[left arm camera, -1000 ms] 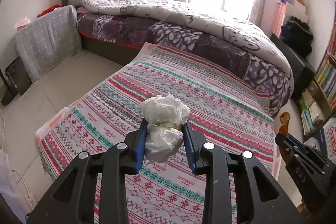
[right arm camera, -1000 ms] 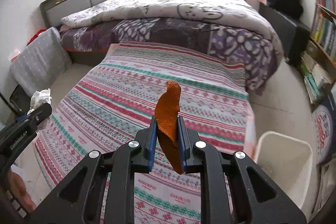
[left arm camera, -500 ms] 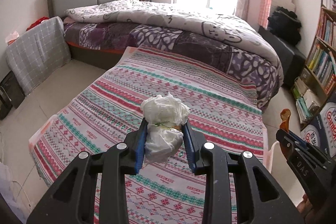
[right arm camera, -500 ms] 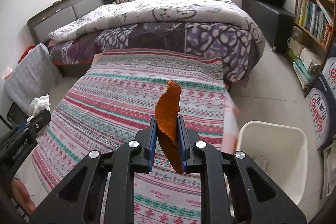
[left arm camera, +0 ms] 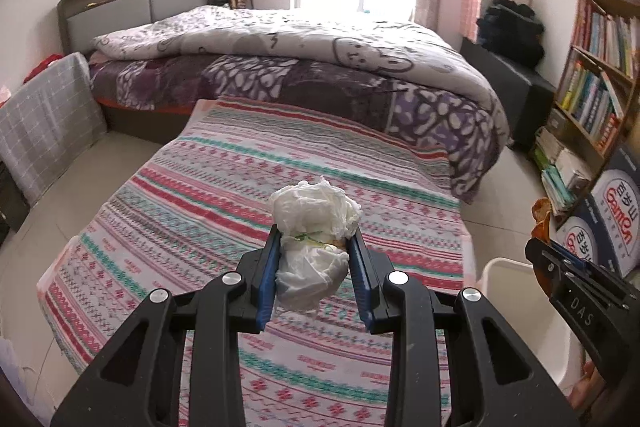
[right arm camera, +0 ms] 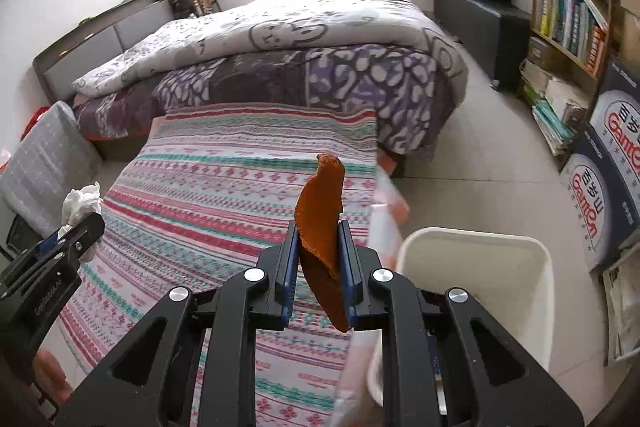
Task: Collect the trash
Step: 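Carry the tissue bundle and orange wrapper over the white bin with both tools, then open right tool to drop the wrapper into the bin while left tool holds the bundle above it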
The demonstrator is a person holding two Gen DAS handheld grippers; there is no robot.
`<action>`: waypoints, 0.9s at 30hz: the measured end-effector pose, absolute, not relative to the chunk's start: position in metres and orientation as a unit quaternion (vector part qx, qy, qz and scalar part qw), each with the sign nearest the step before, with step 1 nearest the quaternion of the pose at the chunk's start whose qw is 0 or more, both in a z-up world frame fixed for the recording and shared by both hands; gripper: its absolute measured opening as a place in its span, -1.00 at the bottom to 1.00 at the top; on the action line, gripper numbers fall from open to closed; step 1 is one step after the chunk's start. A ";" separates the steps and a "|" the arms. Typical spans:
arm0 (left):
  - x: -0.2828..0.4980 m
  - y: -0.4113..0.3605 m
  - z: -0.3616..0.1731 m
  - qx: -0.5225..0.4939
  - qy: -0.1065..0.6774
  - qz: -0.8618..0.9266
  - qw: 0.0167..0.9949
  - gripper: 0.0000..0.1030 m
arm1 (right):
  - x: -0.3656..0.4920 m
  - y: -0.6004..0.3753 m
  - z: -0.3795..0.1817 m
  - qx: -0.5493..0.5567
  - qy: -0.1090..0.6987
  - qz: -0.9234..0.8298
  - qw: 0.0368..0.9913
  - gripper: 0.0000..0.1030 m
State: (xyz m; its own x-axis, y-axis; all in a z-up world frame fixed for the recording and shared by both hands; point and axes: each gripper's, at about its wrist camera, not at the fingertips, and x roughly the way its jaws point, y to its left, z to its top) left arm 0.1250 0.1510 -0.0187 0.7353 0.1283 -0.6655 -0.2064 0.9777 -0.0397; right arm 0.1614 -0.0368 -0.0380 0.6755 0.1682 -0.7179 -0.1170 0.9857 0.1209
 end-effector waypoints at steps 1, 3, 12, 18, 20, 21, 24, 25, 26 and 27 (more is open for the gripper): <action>0.127 0.144 -0.019 -0.052 0.353 0.084 0.930 -0.37 | 0.162 -0.041 -0.038 0.033 0.396 0.075 0.915 -0.65; 0.128 0.133 -0.019 -0.047 0.353 0.075 0.931 -0.37 | 0.162 -0.051 -0.038 0.036 0.397 0.066 0.915 -0.65; 0.139 0.078 -0.026 -0.039 0.369 0.014 0.928 -0.37 | 0.166 -0.112 -0.043 0.051 0.411 0.015 0.910 -0.64; 0.148 0.039 -0.037 -0.036 0.389 -0.028 0.920 -0.37 | 0.164 -0.154 -0.049 0.062 0.422 -0.020 0.904 -0.35; 0.150 0.027 -0.040 -0.033 0.395 -0.042 0.917 -0.37 | 0.160 -0.166 -0.048 0.066 0.418 -0.036 0.905 -0.06; 0.151 0.020 -0.042 -0.031 0.398 -0.050 0.916 -0.37 | 0.159 -0.173 -0.047 0.069 0.414 -0.046 0.906 0.04; 0.153 0.002 -0.048 -0.028 0.409 -0.069 0.910 -0.37 | 0.154 -0.194 -0.045 0.081 0.407 -0.072 0.907 0.21; 0.154 -0.003 -0.050 -0.026 0.412 -0.073 0.908 -0.37 | 0.152 -0.202 -0.044 0.087 0.403 -0.081 0.907 0.24; 0.155 -0.011 -0.053 -0.024 0.415 -0.079 0.906 -0.37 | 0.150 -0.210 -0.043 0.093 0.399 -0.091 0.908 0.27; 0.155 -0.015 -0.055 -0.023 0.418 -0.082 0.905 -0.37 | 0.149 -0.216 -0.043 0.097 0.396 -0.097 0.908 0.32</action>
State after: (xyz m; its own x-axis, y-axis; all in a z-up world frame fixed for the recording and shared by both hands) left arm 0.1552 -0.0155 -0.0546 0.6376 -0.1679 -0.7519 0.1302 0.9854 -0.1096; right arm 0.1486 -0.2164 -0.0427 0.6671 -0.0993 -0.7383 0.2530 0.9624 0.0992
